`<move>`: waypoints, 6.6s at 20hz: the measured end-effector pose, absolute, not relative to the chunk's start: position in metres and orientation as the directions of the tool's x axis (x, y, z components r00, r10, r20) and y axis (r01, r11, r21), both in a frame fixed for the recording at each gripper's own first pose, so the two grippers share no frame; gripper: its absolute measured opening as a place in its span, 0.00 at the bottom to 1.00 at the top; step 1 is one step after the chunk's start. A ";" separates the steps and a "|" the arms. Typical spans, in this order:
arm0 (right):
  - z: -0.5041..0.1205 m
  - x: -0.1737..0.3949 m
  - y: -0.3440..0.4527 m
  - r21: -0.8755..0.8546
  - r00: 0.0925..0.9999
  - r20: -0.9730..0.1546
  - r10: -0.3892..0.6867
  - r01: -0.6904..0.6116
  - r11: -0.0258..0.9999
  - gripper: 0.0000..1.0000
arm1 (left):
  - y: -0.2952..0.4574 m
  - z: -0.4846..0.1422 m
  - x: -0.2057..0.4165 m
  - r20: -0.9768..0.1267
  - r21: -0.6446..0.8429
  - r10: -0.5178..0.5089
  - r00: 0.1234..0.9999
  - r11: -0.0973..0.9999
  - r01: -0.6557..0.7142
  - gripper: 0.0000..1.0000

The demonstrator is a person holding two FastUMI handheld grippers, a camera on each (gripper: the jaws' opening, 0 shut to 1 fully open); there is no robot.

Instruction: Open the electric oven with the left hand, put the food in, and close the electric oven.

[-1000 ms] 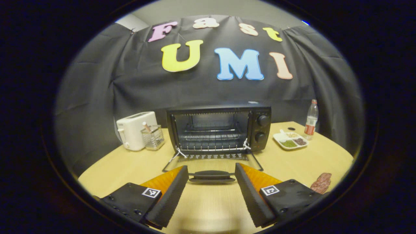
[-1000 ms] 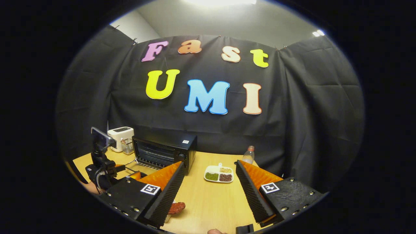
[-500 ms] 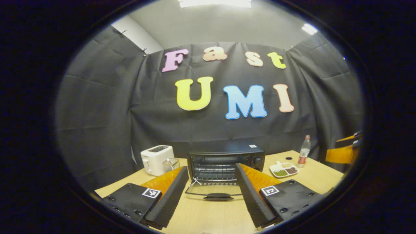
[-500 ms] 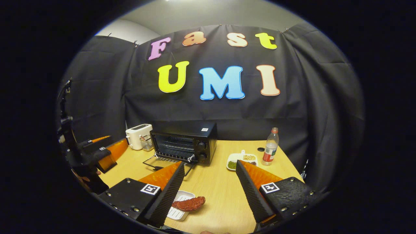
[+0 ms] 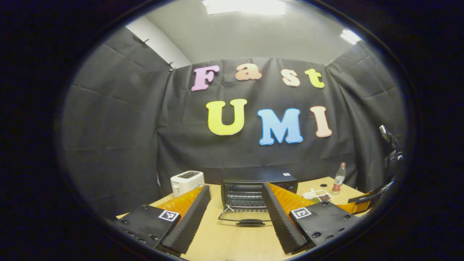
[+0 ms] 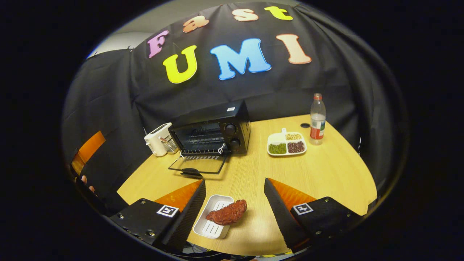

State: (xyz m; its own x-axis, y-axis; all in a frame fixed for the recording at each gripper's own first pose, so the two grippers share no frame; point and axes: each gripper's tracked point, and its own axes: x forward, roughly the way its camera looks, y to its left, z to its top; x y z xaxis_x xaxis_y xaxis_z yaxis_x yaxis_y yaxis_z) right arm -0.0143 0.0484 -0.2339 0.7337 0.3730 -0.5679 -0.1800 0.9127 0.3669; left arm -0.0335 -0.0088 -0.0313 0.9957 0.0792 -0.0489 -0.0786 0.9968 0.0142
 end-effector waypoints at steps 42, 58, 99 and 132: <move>-0.231 0.032 0.122 0.793 0.618 -0.552 0.560 0.182 0.581 0.10 | 0.057 -0.032 0.023 -0.023 -0.065 0.053 0.998 0.996 -0.055 1.00; -0.229 0.131 0.228 0.824 0.730 -0.450 0.515 0.117 0.554 0.10 | 0.154 -0.049 0.070 -0.034 -0.033 0.127 0.991 0.991 -0.128 0.96; -0.273 0.232 0.218 0.520 0.872 -0.419 0.253 0.002 0.854 0.97 | 0.160 -0.086 0.104 -0.135 0.080 0.134 0.982 0.989 -0.124 1.00; -0.102 0.079 0.036 0.043 0.984 -0.177 -0.022 0.030 0.999 0.97 | -0.070 -0.332 0.111 -0.627 -0.161 -0.248 0.739 0.969 0.189 0.96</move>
